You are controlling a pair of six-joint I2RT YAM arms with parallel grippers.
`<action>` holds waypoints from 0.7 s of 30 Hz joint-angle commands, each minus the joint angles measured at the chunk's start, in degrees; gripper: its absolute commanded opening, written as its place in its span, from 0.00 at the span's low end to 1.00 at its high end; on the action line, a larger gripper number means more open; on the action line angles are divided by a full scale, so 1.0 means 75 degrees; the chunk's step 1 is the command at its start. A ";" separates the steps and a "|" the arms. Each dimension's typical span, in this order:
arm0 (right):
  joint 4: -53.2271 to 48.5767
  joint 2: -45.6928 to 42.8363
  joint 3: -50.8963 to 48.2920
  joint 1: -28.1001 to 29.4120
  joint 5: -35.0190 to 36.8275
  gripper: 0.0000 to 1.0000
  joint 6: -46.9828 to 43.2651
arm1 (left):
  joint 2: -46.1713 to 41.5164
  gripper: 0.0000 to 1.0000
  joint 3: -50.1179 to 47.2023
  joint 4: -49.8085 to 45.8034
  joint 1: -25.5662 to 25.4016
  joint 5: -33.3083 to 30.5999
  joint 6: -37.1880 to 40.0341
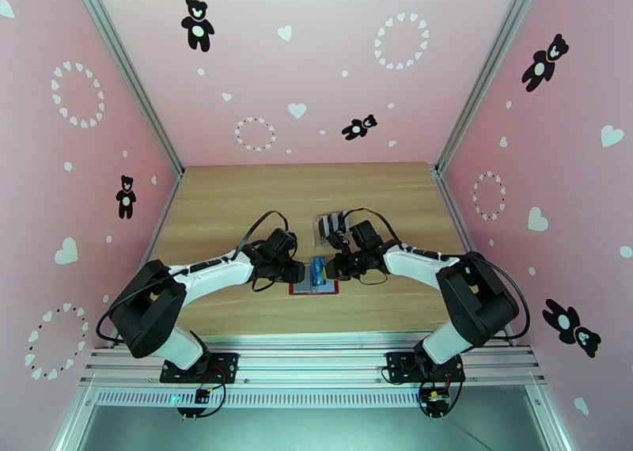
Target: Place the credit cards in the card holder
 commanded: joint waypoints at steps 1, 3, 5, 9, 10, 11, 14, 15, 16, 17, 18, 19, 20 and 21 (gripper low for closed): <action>0.0456 0.0206 -0.0157 -0.0040 -0.0283 0.00 0.0156 | -0.0168 0.52 -0.0099 -0.0158 -0.0047 -0.0254 -0.0085; 0.0535 0.0247 -0.0192 -0.0045 -0.0333 0.00 0.0183 | -0.0106 0.53 -0.0099 -0.0161 -0.0048 -0.0246 -0.0073; 0.0555 0.0256 -0.0199 -0.0042 -0.0324 0.00 0.0195 | -0.0047 0.53 -0.0099 -0.0109 -0.0045 -0.0217 -0.0082; 0.0573 0.0268 -0.0250 -0.0036 -0.0312 0.00 0.0183 | 0.0032 0.53 -0.0134 0.0022 -0.0045 -0.0113 -0.0118; 0.0576 0.0278 -0.0268 -0.0034 -0.0312 0.00 0.0184 | 0.0044 0.52 -0.0146 0.0045 -0.0042 -0.0084 -0.0128; 0.0590 0.0277 -0.0286 -0.0049 -0.0321 0.00 0.0188 | 0.0067 0.53 -0.0146 0.0067 -0.0051 -0.0067 -0.0131; 0.0614 0.0266 -0.0308 -0.0056 -0.0380 0.00 0.0207 | 0.0103 0.52 -0.0155 0.0069 -0.0051 -0.0079 -0.0131; 0.0611 0.0260 -0.0309 -0.0057 -0.0372 0.00 0.0214 | 0.0110 0.53 -0.0157 0.0079 -0.0042 -0.0079 -0.0142; 0.0608 0.0237 -0.0309 -0.0064 -0.0382 0.00 0.0209 | 0.0126 0.52 -0.0158 0.0084 -0.0047 -0.0068 -0.0153; 0.0596 0.0227 -0.0303 -0.0063 -0.0382 0.00 0.0209 | 0.0131 0.52 -0.0166 0.0111 -0.0048 -0.0041 -0.0166; 0.0601 0.0205 -0.0307 -0.0075 -0.0391 0.00 0.0226 | 0.0158 0.52 -0.0178 0.0141 -0.0048 -0.0008 -0.0188; 0.0599 0.0182 -0.0304 -0.0077 -0.0395 0.00 0.0224 | 0.0184 0.52 -0.0181 0.0163 -0.0051 0.0031 -0.0201; 0.0595 0.0154 -0.0303 -0.0074 -0.0388 0.00 0.0224 | 0.0207 0.53 -0.0181 0.0175 -0.0047 0.0056 -0.0218; 0.0572 0.0152 -0.0299 -0.0080 -0.0376 0.00 0.0219 | 0.0226 0.52 -0.0181 0.0211 -0.0047 0.0073 -0.0234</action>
